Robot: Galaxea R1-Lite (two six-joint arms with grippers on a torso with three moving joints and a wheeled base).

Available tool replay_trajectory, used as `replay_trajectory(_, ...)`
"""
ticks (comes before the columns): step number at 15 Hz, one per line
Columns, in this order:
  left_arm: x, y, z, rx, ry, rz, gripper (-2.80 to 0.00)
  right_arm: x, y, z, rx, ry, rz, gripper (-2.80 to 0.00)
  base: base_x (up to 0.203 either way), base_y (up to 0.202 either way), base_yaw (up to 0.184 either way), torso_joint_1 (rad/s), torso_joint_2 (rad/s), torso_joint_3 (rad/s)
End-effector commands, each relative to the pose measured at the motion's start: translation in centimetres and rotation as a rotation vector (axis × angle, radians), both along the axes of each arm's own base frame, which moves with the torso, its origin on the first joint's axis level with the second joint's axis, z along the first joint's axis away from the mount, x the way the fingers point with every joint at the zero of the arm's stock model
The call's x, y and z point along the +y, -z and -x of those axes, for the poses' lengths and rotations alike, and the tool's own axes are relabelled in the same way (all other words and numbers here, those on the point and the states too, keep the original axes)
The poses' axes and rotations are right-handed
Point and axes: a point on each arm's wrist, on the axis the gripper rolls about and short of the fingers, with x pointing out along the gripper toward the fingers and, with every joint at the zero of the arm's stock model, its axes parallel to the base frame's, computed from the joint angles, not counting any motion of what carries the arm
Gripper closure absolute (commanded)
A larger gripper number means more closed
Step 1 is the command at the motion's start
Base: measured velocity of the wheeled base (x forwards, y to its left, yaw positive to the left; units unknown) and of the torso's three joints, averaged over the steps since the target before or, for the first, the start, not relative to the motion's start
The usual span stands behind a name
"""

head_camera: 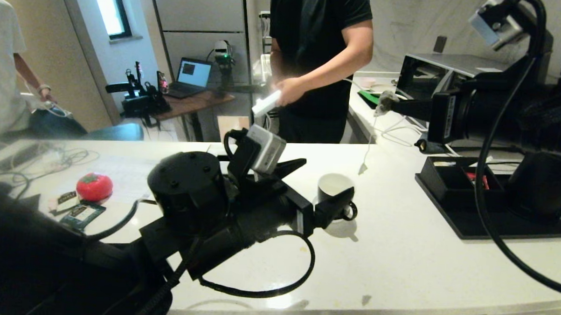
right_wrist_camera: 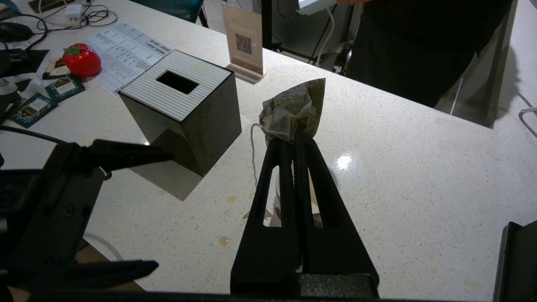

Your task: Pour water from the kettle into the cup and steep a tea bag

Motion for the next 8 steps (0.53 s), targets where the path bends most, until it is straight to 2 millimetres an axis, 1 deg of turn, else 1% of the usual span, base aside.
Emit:
replay_trajectory(1, -0.7, 0.8, 0.3, 0.015, 0.021, -0.015, -2.8, 0.0, 0.0, 0.0, -0.001, -0.001, 0.001, 0.0, 0.0, 0.0, 0.0, 0.0, 0.0, 0.0)
replay_trajectory(8, -1.7, 2.0, 0.0, 0.036, 0.033, -0.039, -2.8, -0.1, -0.2, 0.2, -0.006, -0.001, -0.002, 0.0, 0.0, 0.0, 0.0, 0.0, 0.0, 0.0)
